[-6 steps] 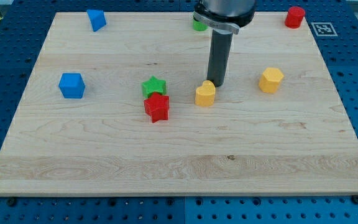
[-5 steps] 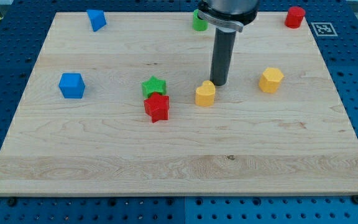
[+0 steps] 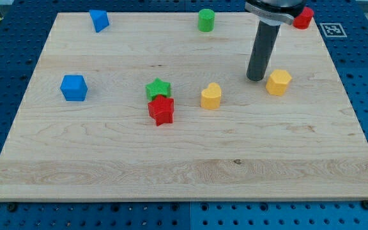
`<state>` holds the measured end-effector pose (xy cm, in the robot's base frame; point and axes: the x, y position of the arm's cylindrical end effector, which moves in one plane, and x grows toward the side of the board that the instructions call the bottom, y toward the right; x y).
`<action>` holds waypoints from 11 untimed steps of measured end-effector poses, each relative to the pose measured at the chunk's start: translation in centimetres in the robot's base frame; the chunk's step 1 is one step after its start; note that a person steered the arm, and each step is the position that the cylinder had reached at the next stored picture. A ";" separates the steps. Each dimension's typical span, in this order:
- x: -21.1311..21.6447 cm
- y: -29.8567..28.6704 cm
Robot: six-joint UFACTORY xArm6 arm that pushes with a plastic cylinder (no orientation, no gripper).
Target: Push the yellow hexagon to the center right
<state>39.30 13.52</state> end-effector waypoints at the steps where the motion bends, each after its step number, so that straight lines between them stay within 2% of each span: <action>1: 0.0 0.2; 8: 1.7 0.8; 11: 2.9 3.3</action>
<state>42.24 16.83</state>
